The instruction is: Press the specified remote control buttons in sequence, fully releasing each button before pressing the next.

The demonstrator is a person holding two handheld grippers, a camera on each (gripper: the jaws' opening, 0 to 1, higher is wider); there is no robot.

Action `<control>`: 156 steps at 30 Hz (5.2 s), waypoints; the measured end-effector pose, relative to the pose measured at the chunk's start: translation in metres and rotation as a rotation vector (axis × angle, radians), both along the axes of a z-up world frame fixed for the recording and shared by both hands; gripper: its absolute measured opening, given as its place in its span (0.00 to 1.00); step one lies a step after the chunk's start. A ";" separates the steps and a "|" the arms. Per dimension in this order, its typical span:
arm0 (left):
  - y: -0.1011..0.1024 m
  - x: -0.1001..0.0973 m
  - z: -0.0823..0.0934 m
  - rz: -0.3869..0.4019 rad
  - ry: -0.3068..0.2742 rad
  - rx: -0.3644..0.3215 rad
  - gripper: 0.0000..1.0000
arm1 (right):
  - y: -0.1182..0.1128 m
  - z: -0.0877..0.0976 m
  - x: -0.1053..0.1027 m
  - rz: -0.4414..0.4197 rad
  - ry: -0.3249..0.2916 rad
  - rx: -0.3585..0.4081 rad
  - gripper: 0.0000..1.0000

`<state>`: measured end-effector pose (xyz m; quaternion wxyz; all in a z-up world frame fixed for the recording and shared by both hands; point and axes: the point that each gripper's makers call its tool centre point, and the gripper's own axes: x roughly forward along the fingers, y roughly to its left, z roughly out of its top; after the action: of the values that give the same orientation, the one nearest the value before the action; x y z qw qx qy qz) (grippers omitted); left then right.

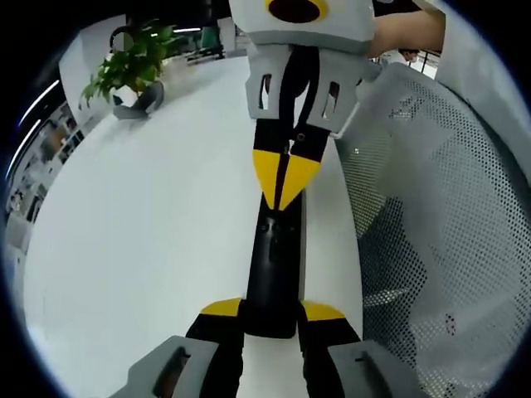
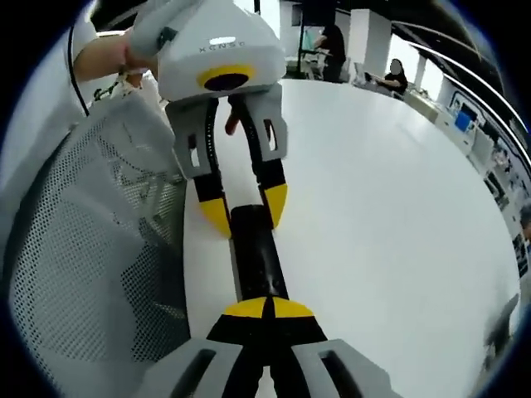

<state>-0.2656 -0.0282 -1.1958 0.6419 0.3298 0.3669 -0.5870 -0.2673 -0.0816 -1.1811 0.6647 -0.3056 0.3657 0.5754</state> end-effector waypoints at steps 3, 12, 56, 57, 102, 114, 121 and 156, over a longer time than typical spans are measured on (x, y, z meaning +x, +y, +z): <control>0.000 0.000 0.000 0.000 0.000 -0.001 0.25 | -0.001 -0.002 0.000 0.037 -0.021 -0.024 0.00; 0.000 0.001 0.000 0.001 0.000 -0.009 0.25 | 0.002 -0.004 0.001 0.084 -0.022 -0.081 0.00; -0.001 0.001 0.000 -0.012 0.003 -0.011 0.25 | -0.005 -0.003 0.000 0.157 0.029 -0.082 0.06; 0.000 0.001 0.000 -0.011 0.003 -0.009 0.25 | -0.005 -0.003 0.000 0.157 0.031 -0.084 0.06; 0.001 -0.001 0.000 0.010 0.004 -0.009 0.25 | -0.016 -0.004 -0.002 0.116 0.015 -0.130 0.06; 0.000 0.000 0.000 -0.005 0.002 0.026 0.25 | -0.017 -0.005 -0.002 0.066 0.008 -0.148 0.06; 0.000 0.000 0.000 0.012 0.005 0.027 0.25 | -0.017 -0.002 0.000 -0.025 0.000 -0.001 0.05; -0.001 0.001 0.000 0.013 0.001 0.029 0.25 | -0.021 -0.002 0.000 -0.167 -0.030 -0.003 0.03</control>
<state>-0.2650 -0.0288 -1.1962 0.6406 0.3366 0.3777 -0.5777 -0.2672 -0.1022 -1.1832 0.7154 -0.2836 0.3807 0.5127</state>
